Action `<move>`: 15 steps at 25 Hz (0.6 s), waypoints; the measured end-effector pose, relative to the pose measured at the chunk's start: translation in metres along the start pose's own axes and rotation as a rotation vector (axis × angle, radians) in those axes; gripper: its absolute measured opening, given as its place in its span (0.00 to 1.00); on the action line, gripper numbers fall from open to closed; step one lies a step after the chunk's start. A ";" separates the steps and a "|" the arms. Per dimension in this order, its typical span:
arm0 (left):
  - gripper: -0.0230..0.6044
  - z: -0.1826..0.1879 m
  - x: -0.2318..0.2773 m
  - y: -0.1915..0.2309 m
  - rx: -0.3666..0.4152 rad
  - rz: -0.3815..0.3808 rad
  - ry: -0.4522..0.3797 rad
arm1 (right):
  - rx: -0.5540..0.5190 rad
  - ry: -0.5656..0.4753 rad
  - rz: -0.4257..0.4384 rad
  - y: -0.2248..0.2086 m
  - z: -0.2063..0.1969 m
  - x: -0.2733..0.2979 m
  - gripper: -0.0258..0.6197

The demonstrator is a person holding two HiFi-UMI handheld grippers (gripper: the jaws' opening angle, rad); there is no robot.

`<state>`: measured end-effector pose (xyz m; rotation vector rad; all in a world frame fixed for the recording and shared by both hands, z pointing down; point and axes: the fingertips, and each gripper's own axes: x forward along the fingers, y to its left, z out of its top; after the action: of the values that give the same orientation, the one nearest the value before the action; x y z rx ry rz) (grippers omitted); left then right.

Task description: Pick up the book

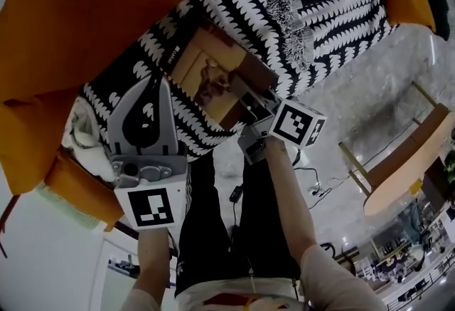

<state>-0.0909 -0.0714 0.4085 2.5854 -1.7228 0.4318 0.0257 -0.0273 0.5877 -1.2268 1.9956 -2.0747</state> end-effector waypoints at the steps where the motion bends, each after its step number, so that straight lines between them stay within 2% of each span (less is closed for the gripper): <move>1: 0.05 0.004 0.000 0.000 -0.001 0.003 -0.005 | -0.016 0.004 -0.010 0.002 0.001 -0.005 0.28; 8: 0.05 0.067 -0.006 0.008 -0.011 0.011 -0.028 | -0.058 0.047 -0.094 0.039 -0.001 -0.054 0.27; 12: 0.05 0.110 -0.008 0.023 0.000 0.032 -0.133 | -0.190 -0.037 -0.051 0.090 0.036 -0.076 0.27; 15: 0.05 0.150 -0.036 0.029 -0.011 0.040 -0.135 | -0.246 -0.079 -0.051 0.139 0.041 -0.112 0.27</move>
<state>-0.0968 -0.0733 0.2520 2.6324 -1.8146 0.2531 0.0565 -0.0311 0.4075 -1.3858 2.2582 -1.8107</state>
